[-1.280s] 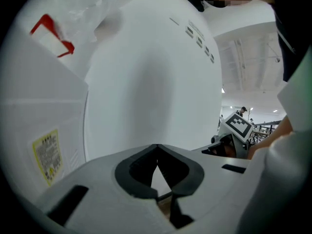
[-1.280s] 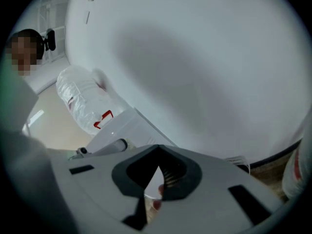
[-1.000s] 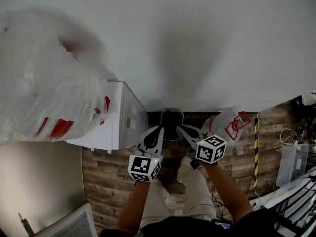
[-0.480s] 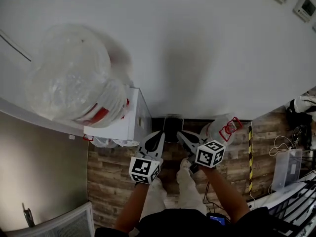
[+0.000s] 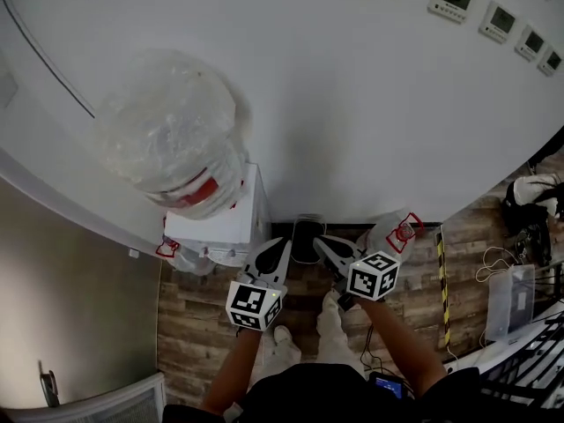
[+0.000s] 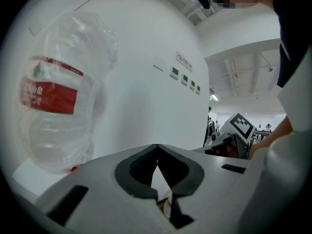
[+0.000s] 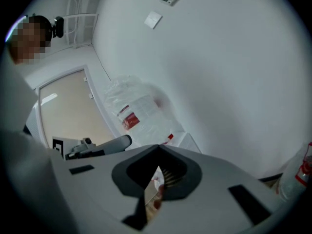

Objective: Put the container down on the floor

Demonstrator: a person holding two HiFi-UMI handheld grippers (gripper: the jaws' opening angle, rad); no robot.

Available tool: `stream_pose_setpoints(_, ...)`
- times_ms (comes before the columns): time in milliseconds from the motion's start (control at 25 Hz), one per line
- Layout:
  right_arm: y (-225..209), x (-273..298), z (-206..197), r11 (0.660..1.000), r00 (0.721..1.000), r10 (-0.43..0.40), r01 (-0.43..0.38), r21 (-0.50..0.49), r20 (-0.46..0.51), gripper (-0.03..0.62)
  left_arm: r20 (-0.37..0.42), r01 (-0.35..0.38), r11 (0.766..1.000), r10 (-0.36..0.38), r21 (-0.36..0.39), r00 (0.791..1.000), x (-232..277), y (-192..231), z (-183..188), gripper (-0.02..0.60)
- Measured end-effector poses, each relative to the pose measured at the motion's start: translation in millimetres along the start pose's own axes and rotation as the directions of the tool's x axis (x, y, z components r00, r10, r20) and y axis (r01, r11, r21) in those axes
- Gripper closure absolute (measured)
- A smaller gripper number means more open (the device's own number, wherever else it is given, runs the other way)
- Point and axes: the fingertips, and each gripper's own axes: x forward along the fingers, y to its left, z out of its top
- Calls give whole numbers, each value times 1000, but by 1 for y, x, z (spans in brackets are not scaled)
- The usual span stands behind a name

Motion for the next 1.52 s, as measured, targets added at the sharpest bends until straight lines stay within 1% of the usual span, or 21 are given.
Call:
stream_pose_setpoints(120, 16, -5, -3, 1000, 1000, -17, 17, -16, 20, 565, 14, 25, 999, -26, 23, 1000, -18, -1, 8, 563)
stream_pose_setpoints(440, 62, -13, -7, 998, 996, -41, 45, -47, 76, 565, 59, 86, 995, -89, 52, 994, -56, -6, 28, 563)
stream_pose_setpoints(720, 85, -22, -9, 995, 995, -46, 53, -82, 87, 565, 75, 109, 992, -114, 60, 991, -72, -16, 36, 563)
stream_pose_setpoints(920, 98, -34, 1, 992, 996, -13, 25, -124, 92, 565, 90, 98, 991, -106, 92, 990, -78, -29, 49, 563)
stream_pose_setpoints(1080, 102, -49, 6, 991, 996, 5, 8, -134, 92, 565, 101, 76, 992, -87, 102, 991, -79, -43, 57, 563)
stream_pose_setpoints(1400, 109, -104, 11, 983, 996, 27, -12, -182, 81, 565, 121, 46, 993, -60, 109, 991, -87, -94, 67, 563)
stream_pose_setpoints(1520, 113, -119, 14, 980, 995, 39, -21, -198, 88, 565, 128, 38, 991, -55, 125, 990, -91, -112, 69, 563)
